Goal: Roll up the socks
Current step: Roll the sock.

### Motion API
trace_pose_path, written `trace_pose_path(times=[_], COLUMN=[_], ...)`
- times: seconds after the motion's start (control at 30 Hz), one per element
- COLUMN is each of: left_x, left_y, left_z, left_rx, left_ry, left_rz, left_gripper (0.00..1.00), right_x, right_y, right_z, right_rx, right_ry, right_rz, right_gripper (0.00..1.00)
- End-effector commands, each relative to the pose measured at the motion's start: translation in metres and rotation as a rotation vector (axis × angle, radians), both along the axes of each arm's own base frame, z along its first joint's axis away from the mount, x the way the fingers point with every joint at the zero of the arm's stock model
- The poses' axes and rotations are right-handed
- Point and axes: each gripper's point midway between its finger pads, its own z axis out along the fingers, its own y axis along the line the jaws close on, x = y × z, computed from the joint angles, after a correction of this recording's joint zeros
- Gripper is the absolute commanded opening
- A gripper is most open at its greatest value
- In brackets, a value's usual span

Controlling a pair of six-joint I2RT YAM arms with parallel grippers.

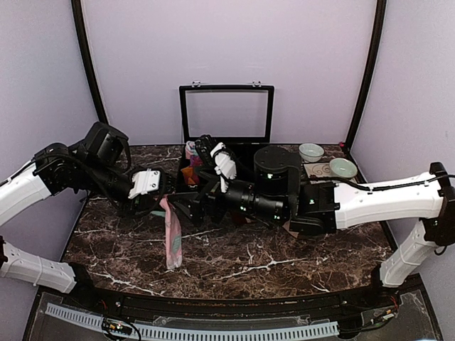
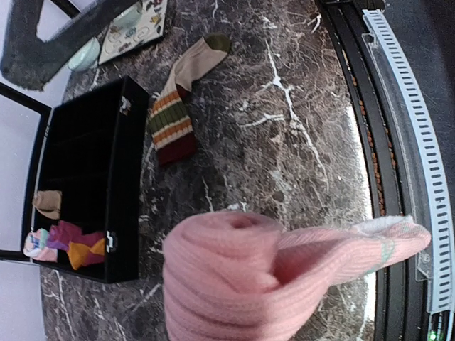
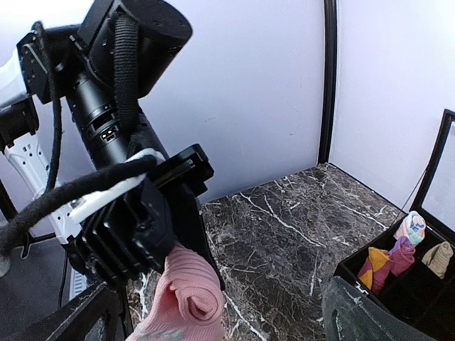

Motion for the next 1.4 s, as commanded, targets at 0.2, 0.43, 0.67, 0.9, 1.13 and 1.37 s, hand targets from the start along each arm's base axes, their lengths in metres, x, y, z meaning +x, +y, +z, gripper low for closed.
trace_pose_path(times=[0.2, 0.43, 0.67, 0.9, 1.13, 1.37], left_x=[-0.045, -0.046, -0.051, -0.070, -0.069, -0.065], left_y=[0.004, 0.001, 0.002, 0.011, 0.012, 0.010], left_z=[-0.002, 0.000, 0.003, -0.007, -0.008, -0.005], left_rx=[-0.055, -0.059, -0.038, -0.009, -0.002, -0.003], left_ry=[0.393, 0.402, 0.403, 0.447, 0.437, 0.405], left_rz=[-0.017, -0.039, -0.084, -0.144, -0.149, -0.154], left_gripper=[0.00, 0.00, 0.00, 0.00, 0.00, 0.00], right_x=[-0.038, -0.033, -0.003, 0.006, 0.000, 0.000], right_y=[0.013, 0.033, 0.036, 0.029, 0.021, 0.006], right_z=[0.001, -0.012, -0.023, -0.035, -0.042, -0.044], right_rx=[0.004, -0.013, -0.083, -0.151, -0.227, -0.256], right_ry=[-0.096, -0.064, -0.056, -0.109, -0.165, -0.193], right_rz=[0.166, 0.185, 0.077, 0.049, 0.110, 0.108], right_gripper=[0.93, 0.81, 0.69, 0.33, 0.16, 0.17])
